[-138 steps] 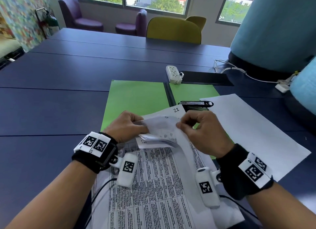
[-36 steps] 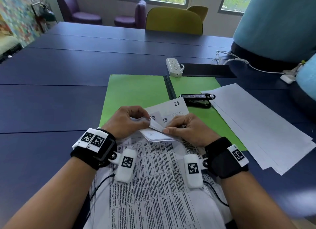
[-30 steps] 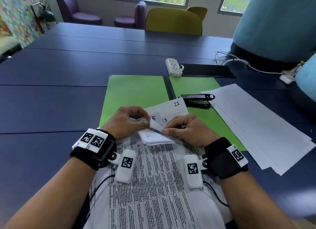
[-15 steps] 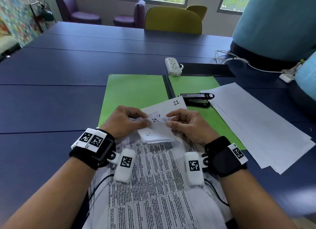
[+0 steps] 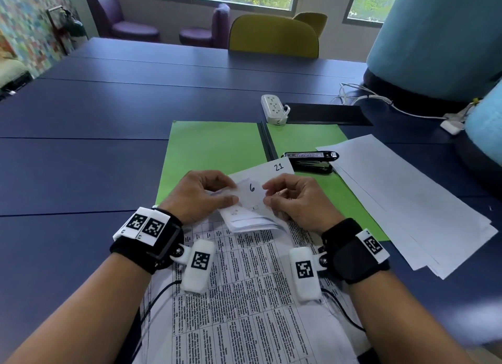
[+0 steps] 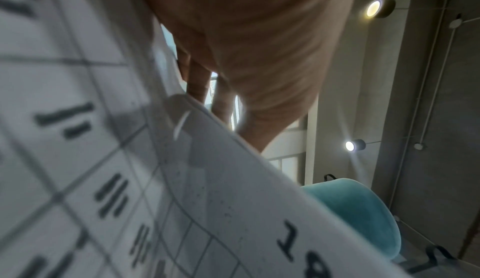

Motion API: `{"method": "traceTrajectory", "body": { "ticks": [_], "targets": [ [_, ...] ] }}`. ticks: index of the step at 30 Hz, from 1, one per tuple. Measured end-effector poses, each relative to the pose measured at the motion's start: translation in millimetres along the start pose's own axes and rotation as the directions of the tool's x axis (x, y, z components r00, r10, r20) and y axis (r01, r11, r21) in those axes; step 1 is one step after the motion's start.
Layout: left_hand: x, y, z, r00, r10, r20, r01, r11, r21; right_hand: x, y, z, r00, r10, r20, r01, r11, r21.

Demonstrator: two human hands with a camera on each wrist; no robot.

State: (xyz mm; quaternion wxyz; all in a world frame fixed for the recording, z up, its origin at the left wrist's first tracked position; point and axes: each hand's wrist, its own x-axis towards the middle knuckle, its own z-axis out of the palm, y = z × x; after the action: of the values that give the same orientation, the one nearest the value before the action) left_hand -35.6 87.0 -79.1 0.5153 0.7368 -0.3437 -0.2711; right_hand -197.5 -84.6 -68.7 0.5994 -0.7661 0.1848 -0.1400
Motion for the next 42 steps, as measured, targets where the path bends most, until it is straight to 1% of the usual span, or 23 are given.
{"method": "traceTrajectory", "body": {
  "ticks": [2, 5, 8, 14, 19, 21, 24, 29, 31, 34, 37, 40, 42],
  "targets": [
    [0.2, 0.1, 0.3, 1.000, 0.017, 0.016, -0.018, 1.000, 0.011, 0.5, -1.7, 1.6, 1.000, -0.017, 0.005, 0.018, 0.998, -0.056],
    [0.4, -0.8, -0.8, 1.000, -0.015, 0.003, 0.015, 1.000, -0.027, 1.0, -4.2, 3.7, 0.999, -0.033, -0.019, 0.030, 0.992, -0.125],
    [-0.5, 0.0, 0.1, 1.000, -0.020, -0.002, 0.020, 0.999, -0.038, -0.1, -6.2, 4.7, 0.998, -0.048, -0.031, 0.042, 0.986, -0.161],
    [-1.7, 0.2, 2.4, 1.000, -0.011, -0.009, 0.010, 0.990, -0.139, -2.5, -6.8, 5.1, 0.999, -0.044, -0.032, 0.039, 0.989, -0.140],
    [-1.1, -1.0, 2.7, 1.000, 0.019, 0.018, -0.015, 0.980, -0.198, -1.4, -7.5, 5.9, 0.996, -0.043, -0.079, 0.031, 0.989, -0.146],
    [-0.2, -0.7, 2.3, 1.000, 0.029, 0.011, -0.027, 0.986, -0.162, -1.3, -7.6, 6.0, 0.995, -0.057, -0.077, 0.044, 0.987, -0.156],
    [1.7, -0.6, 1.5, 0.999, 0.035, 0.012, -0.034, 0.998, -0.056, -2.1, -8.1, 5.2, 0.996, -0.071, -0.054, 0.059, 0.978, -0.198],
    [3.8, -1.2, 0.8, 1.000, 0.020, 0.022, -0.022, 0.998, 0.064, -2.8, -9.7, 7.1, 0.999, -0.037, 0.030, 0.044, 0.950, -0.309],
    [4.3, -0.9, 0.3, 1.000, 0.017, 0.020, -0.019, 0.992, 0.124, -3.2, -13.0, 7.7, 0.999, -0.046, 0.026, 0.052, 0.927, -0.370],
    [4.0, 0.1, -0.1, 1.000, -0.013, 0.021, 0.010, 0.991, 0.130, -5.5, -24.9, 8.2, 0.996, -0.092, -0.004, 0.082, 0.910, -0.408],
    [1.4, 1.9, -2.0, 0.999, -0.049, 0.004, 0.048, 0.988, 0.149, -8.9, -35.6, 8.4, 0.993, -0.112, -0.035, 0.091, 0.923, -0.375],
    [0.9, 4.4, -4.3, 0.998, -0.061, -0.011, 0.062, 0.984, 0.167, -10.6, -40.1, 4.2, 0.985, -0.115, -0.132, 0.068, 0.945, -0.321],
    [0.8, 5.7, -5.2, 0.997, -0.074, -0.023, 0.077, 0.981, 0.178, -11.5, -42.0, 0.7, 0.964, -0.139, -0.225, 0.070, 0.955, -0.290]
  ]
}}
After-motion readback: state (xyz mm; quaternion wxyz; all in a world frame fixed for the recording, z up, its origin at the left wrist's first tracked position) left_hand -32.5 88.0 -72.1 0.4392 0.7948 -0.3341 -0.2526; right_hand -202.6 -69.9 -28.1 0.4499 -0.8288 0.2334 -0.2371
